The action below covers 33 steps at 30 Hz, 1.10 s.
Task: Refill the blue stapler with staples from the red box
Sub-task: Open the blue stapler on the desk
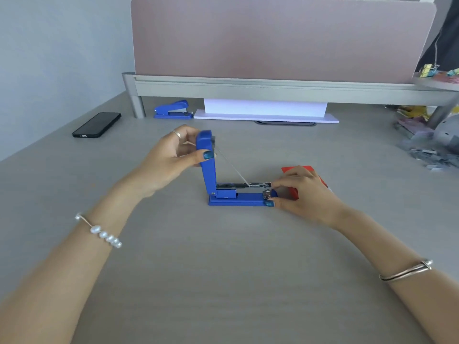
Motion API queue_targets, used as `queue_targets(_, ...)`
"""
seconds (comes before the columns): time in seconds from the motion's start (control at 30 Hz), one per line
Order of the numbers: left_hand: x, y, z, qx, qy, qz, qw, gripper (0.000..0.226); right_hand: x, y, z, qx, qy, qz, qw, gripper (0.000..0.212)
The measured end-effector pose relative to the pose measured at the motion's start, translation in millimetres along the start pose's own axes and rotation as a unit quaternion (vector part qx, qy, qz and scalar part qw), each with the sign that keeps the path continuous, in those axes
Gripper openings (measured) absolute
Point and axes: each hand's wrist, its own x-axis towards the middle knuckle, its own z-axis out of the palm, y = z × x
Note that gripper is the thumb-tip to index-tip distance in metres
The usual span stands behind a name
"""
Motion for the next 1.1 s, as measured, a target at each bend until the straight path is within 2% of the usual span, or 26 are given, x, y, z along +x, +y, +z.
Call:
queue_targets(0.13,-6.1,3.8,-28.2,0.049,-0.045,-0.036,0.997,0.030,0.5,3.0,3.0,-0.007,0.011,0.005,1.000,0.019)
queue_targets(0.23,-11.0,4.8,-40.3,0.091,-0.043,-0.056,0.993,0.030,1.4,6.8,5.4,-0.014,0.021,-0.010,1.000,0.018)
queue_targets(0.37,-15.6,0.2,-50.3,0.206,-0.047,-0.085,0.974,0.036,0.8,10.3,5.8,-0.018,0.026,-0.024,0.999,0.017)
queue_targets(0.53,-16.1,-7.9,-48.5,0.272,-0.076,-0.125,0.951,0.041,-0.5,13.3,3.6,-0.013,0.014,-0.016,1.000,0.017)
queue_targets(0.7,-13.8,-17.9,-36.6,0.293,-0.128,-0.142,0.937,0.028,-2.9,13.3,1.0,-0.004,0.012,-0.022,1.000,0.016)
queue_targets(0.9,-12.8,-22.8,-35.3,0.273,-0.138,-0.175,0.936,0.039,-4.9,14.5,0.5,0.017,0.002,-0.024,1.000,0.015)
queue_targets(1.0,-11.9,-16.2,-25.4,0.276,-0.124,-0.158,0.940,0.058,-6.4,14.4,-6.4,0.054,0.018,0.010,0.998,0.032)
queue_targets(1.03,-10.9,-13.3,-18.9,0.274,-0.112,-0.136,0.945,0.058,-6.4,13.6,-12.5,0.072,0.030,0.025,0.997,0.037)
queue_targets(1.1,-8.3,-7.0,-1.3,0.268,-0.077,-0.072,0.958,0.040,-5.1,13.8,-26.1,0.080,0.051,0.040,0.995,0.040)
